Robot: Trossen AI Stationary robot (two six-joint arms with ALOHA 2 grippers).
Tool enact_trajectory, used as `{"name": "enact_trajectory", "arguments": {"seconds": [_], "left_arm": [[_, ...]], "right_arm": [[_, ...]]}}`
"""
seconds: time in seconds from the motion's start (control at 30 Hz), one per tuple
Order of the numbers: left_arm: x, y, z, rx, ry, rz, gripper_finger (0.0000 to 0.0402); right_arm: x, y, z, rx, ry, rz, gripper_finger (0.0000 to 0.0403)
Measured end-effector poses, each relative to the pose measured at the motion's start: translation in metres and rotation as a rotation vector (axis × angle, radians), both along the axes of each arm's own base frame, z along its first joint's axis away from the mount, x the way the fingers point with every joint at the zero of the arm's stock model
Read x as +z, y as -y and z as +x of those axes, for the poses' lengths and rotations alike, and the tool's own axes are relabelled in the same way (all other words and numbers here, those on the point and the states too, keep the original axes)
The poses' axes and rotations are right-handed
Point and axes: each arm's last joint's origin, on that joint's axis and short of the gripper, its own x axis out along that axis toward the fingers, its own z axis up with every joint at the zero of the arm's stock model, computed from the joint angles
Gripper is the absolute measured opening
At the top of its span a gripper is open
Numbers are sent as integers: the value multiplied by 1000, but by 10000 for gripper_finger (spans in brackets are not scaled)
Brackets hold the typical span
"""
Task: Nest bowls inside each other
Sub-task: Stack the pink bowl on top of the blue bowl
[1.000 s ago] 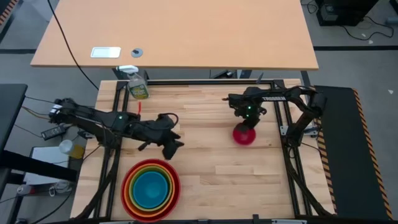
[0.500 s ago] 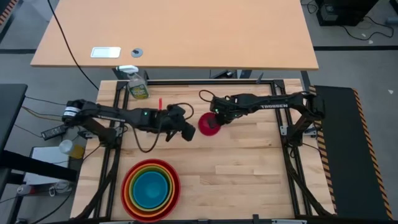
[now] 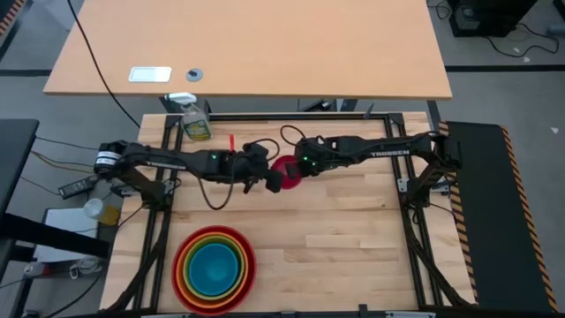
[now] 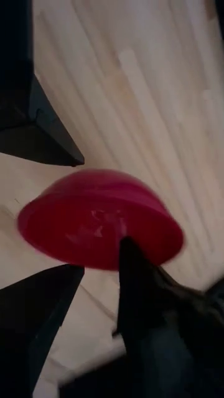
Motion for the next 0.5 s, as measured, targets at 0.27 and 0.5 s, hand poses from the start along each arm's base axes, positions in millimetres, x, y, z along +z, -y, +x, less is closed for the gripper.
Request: {"name": "enact_trajectory", "arguments": {"seconds": [0.27,0.5], "left_arm": [[-30,-1,16,2,-90,-9,274],[-30,-1,16,-1,-89,-7,213]], "right_arm": [[3,-2,5,14,54,16,28],[2,-4,4,10,50,26,30]]}}
